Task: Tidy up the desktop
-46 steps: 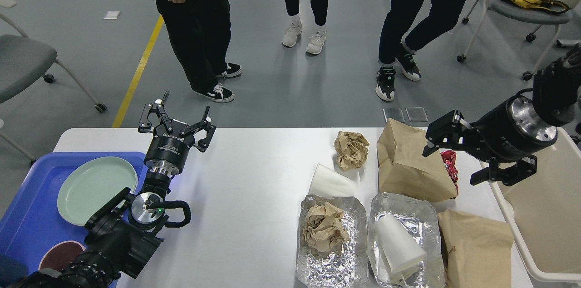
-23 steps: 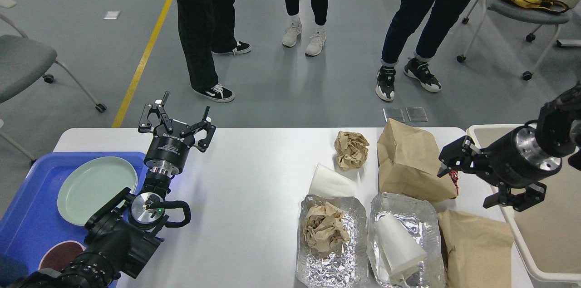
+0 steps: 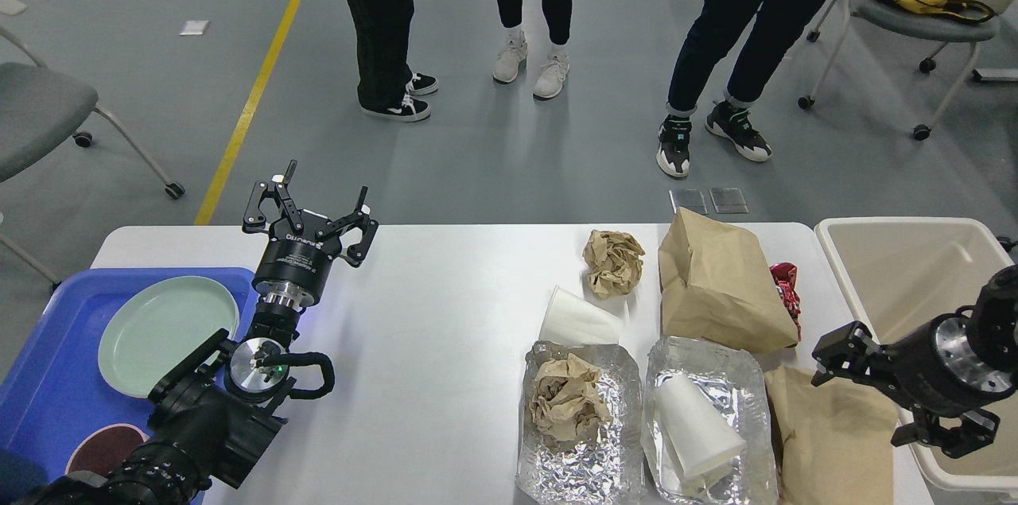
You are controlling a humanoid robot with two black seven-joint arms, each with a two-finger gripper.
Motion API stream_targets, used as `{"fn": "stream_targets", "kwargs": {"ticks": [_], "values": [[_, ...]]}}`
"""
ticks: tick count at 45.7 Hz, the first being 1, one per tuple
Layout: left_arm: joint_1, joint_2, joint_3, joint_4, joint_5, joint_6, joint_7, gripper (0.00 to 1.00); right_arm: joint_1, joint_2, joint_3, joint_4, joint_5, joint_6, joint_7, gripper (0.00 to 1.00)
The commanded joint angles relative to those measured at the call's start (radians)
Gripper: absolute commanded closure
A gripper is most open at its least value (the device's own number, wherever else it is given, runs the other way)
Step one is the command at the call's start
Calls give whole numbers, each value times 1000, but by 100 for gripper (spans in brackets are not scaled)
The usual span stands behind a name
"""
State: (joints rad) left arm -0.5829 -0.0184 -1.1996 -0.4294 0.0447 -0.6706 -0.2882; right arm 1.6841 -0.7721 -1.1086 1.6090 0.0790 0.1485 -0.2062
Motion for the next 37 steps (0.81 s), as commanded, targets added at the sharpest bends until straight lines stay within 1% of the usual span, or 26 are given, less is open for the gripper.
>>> {"fn": "stream_targets", "kwargs": {"ticks": [1, 10, 19, 27, 33, 37], "values": [[-2, 0, 0, 0, 0, 2, 0, 4, -81, -26, 69, 2, -4, -50, 16, 0], [0, 0, 0, 0, 0, 2, 0, 4, -112, -21, 93, 6, -2, -70, 39, 0], [-2, 0, 0, 0, 0, 0, 0, 4, -210, -12, 113, 6, -4, -164, 97, 0], [0, 0, 0, 0, 0, 0, 0, 4, -342, 40, 202, -11, -7, -227, 100, 0], [0, 0, 0, 0, 0, 0, 0, 4, -402, 83, 207, -20, -36, -291, 103, 0], [-2, 0, 0, 0, 0, 0, 0, 4, -412, 86, 210, -31, -39, -325, 103, 0]]}}
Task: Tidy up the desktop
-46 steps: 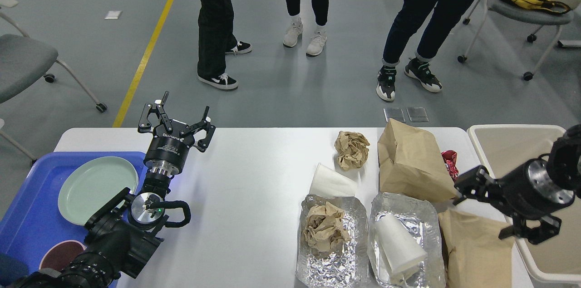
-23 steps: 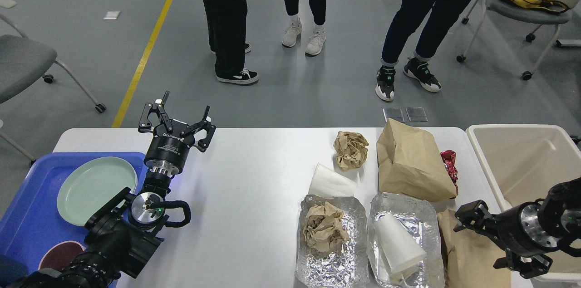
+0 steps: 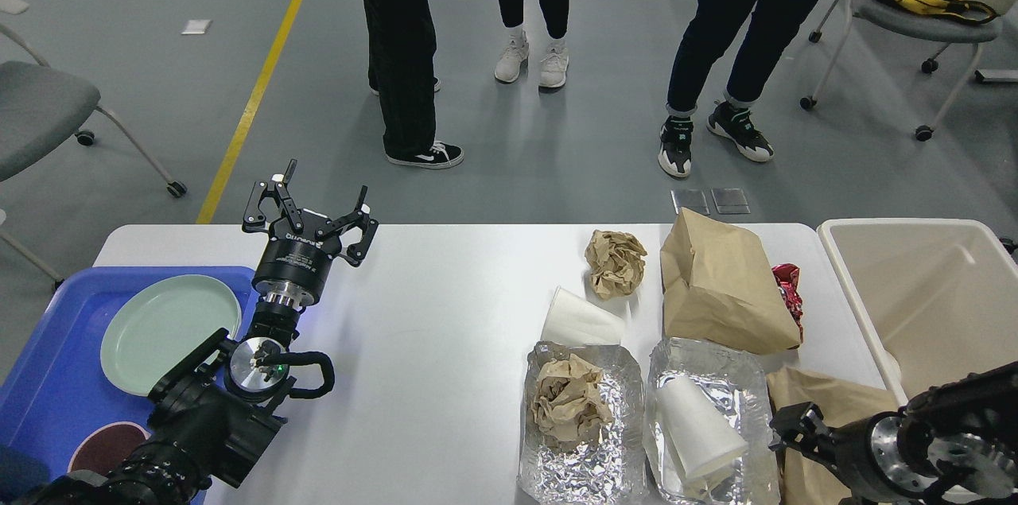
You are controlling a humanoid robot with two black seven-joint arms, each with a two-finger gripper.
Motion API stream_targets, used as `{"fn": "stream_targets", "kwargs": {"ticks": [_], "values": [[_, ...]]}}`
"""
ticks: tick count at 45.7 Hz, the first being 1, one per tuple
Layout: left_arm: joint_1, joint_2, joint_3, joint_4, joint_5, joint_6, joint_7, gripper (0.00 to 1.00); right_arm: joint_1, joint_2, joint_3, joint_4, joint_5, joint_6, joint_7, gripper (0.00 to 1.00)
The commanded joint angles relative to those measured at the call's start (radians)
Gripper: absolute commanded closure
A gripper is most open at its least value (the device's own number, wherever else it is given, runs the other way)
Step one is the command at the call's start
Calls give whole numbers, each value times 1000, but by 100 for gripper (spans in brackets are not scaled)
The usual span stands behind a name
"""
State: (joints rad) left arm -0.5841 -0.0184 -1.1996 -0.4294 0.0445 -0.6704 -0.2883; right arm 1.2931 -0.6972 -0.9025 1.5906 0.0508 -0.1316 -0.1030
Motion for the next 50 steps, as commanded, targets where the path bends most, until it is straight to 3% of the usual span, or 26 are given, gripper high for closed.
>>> {"fn": "stream_targets", "kwargs": {"ticks": [1, 5, 8, 14, 19, 22, 41, 50], "values": [[0, 0, 0, 0, 0, 0, 0, 4, -25, 12, 4, -14, -12, -54, 2, 0], [1, 0, 0, 0, 0, 0, 0, 4, -46, 16, 2, -29, -15, -88, 8, 6], [0, 0, 0, 0, 0, 0, 0, 4, -80, 34, -1, -43, -35, -123, 29, 29], [1, 0, 0, 0, 0, 0, 0, 4, -132, 58, -6, -64, -106, -192, 32, 61], [0, 0, 0, 0, 0, 0, 0, 4, -152, 61, -7, -64, -112, -209, 31, 82], [0, 0, 0, 0, 0, 0, 0, 4, -172, 64, 1, -66, -112, -212, 31, 100], [0, 0, 0, 0, 0, 0, 0, 4, -169, 73, 2, -63, -112, -258, 31, 100], [0, 0, 0, 0, 0, 0, 0, 4, -103, 1, -32, -54, -147, -234, 34, 100]]}}
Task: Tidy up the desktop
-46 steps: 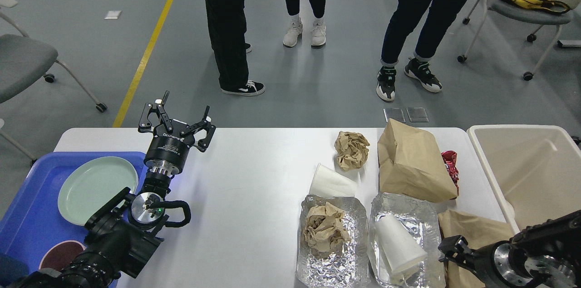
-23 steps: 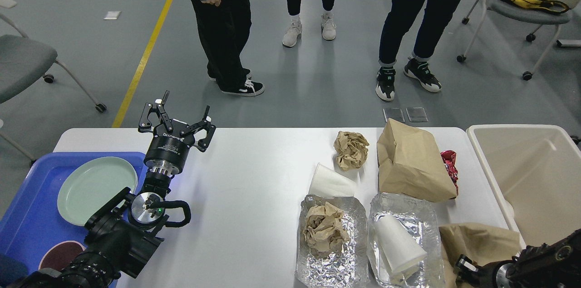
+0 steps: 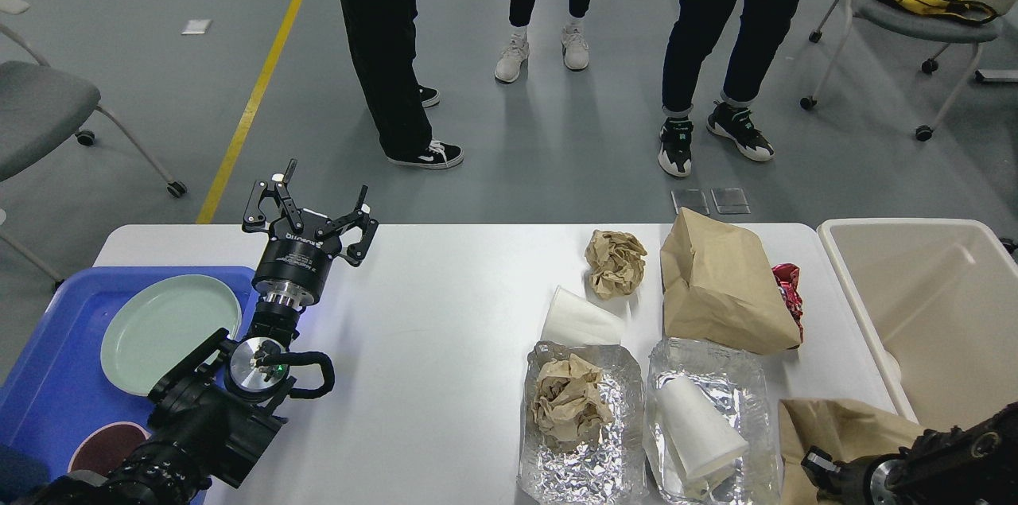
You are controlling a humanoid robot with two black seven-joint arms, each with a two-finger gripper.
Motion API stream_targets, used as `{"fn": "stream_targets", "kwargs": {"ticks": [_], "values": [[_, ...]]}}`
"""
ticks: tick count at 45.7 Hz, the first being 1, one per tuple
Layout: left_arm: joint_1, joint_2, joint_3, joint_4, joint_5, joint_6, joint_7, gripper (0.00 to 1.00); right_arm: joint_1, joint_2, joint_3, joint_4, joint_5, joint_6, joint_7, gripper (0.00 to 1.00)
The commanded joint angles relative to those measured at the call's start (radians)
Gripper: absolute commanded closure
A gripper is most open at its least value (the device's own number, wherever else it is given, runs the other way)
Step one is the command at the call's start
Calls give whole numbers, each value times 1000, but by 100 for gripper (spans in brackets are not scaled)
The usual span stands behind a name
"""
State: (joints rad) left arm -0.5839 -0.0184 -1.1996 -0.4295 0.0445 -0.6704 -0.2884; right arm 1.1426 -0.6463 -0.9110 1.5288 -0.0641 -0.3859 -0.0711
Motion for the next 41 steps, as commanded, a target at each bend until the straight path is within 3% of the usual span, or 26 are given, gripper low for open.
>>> {"fn": "stream_targets", "kwargs": {"ticks": [1, 5, 8, 12, 17, 22, 32, 36, 41], "values": [[-1, 0, 0, 0, 0, 0, 0, 4, 63, -61, -34, 10, -46, 28, 2, 100], [-1, 0, 0, 0, 0, 0, 0, 4, 181, -113, -90, 22, -106, 76, 2, 100], [-1, 0, 0, 0, 0, 0, 0, 4, 328, -170, -144, 34, -129, 180, 4, 100], [-1, 0, 0, 0, 0, 0, 0, 4, 569, -243, -181, 37, -135, 439, 4, 100], [-1, 0, 0, 0, 0, 0, 0, 4, 891, -296, -172, 34, -135, 833, 4, 100], [-1, 0, 0, 0, 0, 0, 0, 4, 1140, -241, -167, 53, -129, 1067, -3, 100], [-1, 0, 0, 0, 0, 0, 0, 4, 1353, -93, -161, 132, -121, 1122, -13, 100], [-1, 0, 0, 0, 0, 0, 0, 4, 1333, -75, -167, 129, -121, 1104, -13, 100], [-1, 0, 0, 0, 0, 0, 0, 4, 1179, -85, -187, 73, -129, 1029, -13, 100]]}}
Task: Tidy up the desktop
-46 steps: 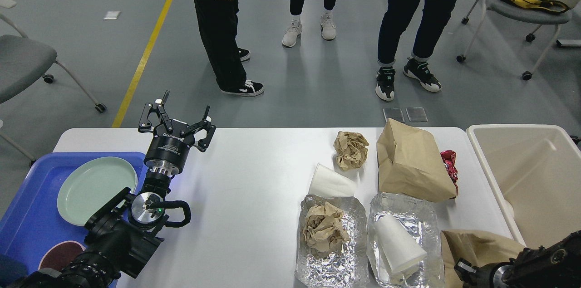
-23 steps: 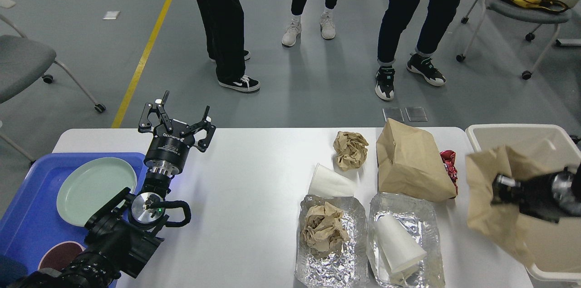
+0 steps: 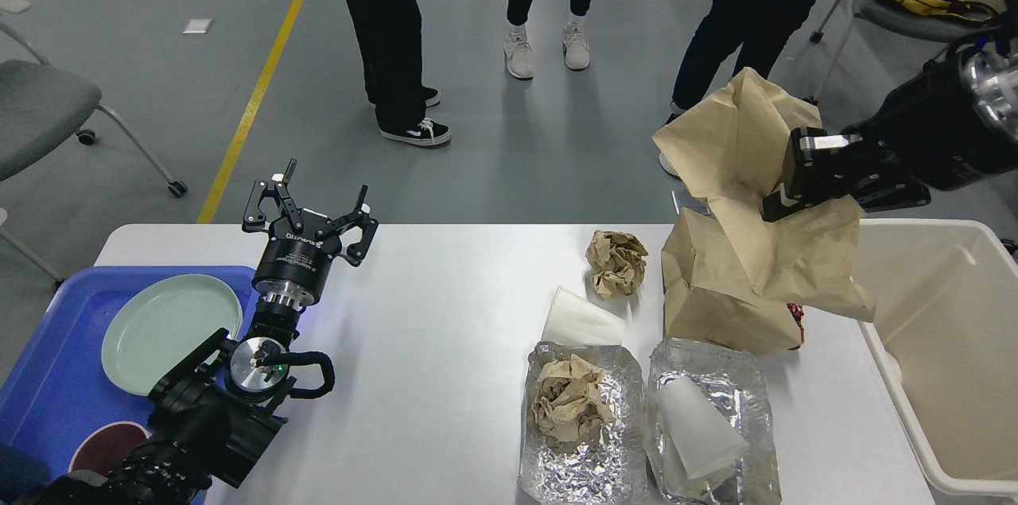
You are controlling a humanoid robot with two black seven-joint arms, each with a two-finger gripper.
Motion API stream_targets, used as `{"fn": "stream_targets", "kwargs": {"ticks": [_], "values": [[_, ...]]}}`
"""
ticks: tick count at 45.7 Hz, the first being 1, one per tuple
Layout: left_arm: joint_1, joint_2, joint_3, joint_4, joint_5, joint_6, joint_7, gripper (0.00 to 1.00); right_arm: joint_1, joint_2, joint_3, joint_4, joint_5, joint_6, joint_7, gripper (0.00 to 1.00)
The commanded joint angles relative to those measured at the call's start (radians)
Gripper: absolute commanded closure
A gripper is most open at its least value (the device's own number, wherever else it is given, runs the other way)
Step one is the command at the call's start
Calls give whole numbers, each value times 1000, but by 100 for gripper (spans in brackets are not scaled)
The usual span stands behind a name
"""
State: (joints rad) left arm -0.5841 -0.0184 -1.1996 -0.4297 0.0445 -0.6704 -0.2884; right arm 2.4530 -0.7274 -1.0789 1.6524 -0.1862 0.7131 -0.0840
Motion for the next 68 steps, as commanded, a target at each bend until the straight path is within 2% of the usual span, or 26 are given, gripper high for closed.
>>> {"fn": "stream_targets", "kwargs": {"ticks": [1, 10, 18, 23, 26, 32, 33, 34, 36, 59, 68], "values": [[0, 0, 0, 0, 0, 0, 0, 4, -170, -10, -29, -74, -7, -98, 0, 100], [1, 0, 0, 0, 0, 0, 0, 4, -642, -26, -62, -402, 1, -429, 1, 100], [0, 0, 0, 0, 0, 0, 0, 4, -1055, -10, -49, -617, 20, -802, 1, 100], [0, 0, 0, 0, 0, 0, 0, 4, -1314, 90, -1, -745, 144, -1087, 1, 100], [0, 0, 0, 0, 0, 0, 0, 4, -1407, 138, 28, -830, 223, -1162, 1, 100], [0, 0, 0, 0, 0, 0, 0, 4, -1529, 210, 88, -979, 297, -1175, 4, 100], [0, 0, 0, 0, 0, 0, 0, 4, -1540, 215, 92, -988, 297, -1176, 4, 95], [0, 0, 0, 0, 0, 0, 0, 4, -1546, 221, 97, -991, 298, -1173, 4, 77], [0, 0, 0, 0, 0, 0, 0, 4, -1551, 229, 97, -991, 297, -1169, 7, 0], [0, 0, 0, 0, 0, 0, 0, 4, -1516, 250, 100, -950, 294, -1147, 4, 0], [0, 0, 0, 0, 0, 0, 0, 4, -1338, 212, 102, -789, 295, -1144, 4, 0]]}}
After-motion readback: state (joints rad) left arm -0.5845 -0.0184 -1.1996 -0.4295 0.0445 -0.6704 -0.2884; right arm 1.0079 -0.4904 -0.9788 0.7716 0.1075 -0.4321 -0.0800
